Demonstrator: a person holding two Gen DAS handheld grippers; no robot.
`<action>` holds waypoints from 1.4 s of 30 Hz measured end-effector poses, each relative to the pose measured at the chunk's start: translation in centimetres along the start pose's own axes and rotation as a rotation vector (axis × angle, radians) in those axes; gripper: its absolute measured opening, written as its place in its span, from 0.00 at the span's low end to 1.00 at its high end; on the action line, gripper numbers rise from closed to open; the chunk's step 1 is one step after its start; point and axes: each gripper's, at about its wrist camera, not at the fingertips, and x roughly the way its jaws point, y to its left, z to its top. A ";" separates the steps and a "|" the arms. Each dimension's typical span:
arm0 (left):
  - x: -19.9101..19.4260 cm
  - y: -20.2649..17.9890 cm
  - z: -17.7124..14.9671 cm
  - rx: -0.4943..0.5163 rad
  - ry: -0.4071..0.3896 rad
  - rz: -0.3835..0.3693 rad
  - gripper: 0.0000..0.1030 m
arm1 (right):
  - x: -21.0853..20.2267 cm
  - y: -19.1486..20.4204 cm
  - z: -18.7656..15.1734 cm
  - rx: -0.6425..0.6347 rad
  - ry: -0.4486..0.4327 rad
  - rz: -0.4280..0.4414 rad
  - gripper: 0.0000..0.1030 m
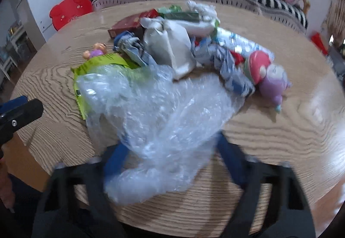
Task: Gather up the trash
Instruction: 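Grasp the clear plastic bag with the right gripper while the left gripper grasps the yellow-green snack bag, then carry both bags over the black bin and open both grippers to drop them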
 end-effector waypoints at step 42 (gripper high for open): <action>-4.3 -3.5 -3.5 0.239 -0.136 -0.022 0.63 | -12.2 -2.8 -6.4 0.053 -0.099 0.167 0.15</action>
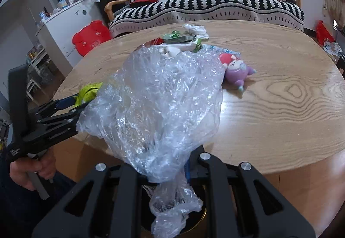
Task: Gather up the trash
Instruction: 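Carry both bags over the black bin and open both grippers to drop them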
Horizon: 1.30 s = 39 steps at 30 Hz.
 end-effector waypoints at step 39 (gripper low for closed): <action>5.9 -5.1 -14.5 -0.008 0.519 -0.240 0.81 | 8.2 -2.0 -10.7 0.223 0.460 0.033 0.78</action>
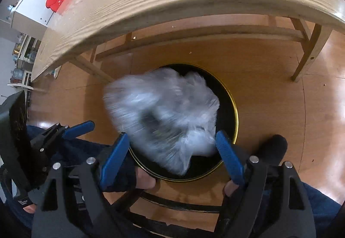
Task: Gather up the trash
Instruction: 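Carry both bags over the black bin and open both grippers to drop them, then grasp the pink-purple plush toy with the right gripper while the left gripper grasps the orange doll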
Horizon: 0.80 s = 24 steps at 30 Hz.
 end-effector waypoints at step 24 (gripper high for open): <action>-10.2 -1.2 1.9 0.118 -0.356 0.025 0.89 | -11.3 3.3 1.7 -0.184 -0.420 -0.038 0.82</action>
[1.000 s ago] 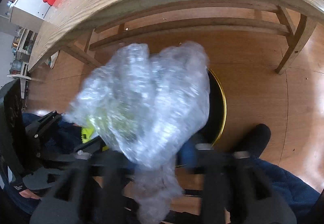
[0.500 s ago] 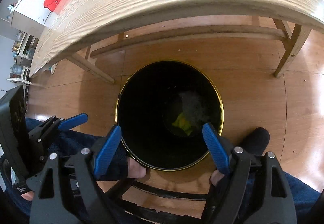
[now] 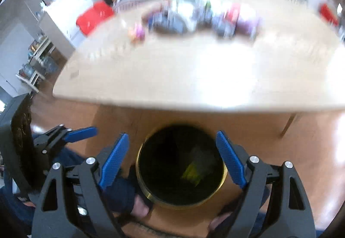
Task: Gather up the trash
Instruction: 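Grasp the pink-purple plush toy with the right gripper while the left gripper grasps the orange doll, then carry both toys over the bin and open both grippers to drop them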
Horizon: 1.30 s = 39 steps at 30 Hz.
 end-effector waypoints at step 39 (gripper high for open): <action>12.0 14.0 17.6 -0.166 -0.035 0.281 0.52 | 13.5 -9.9 15.9 0.230 -0.018 -0.244 0.57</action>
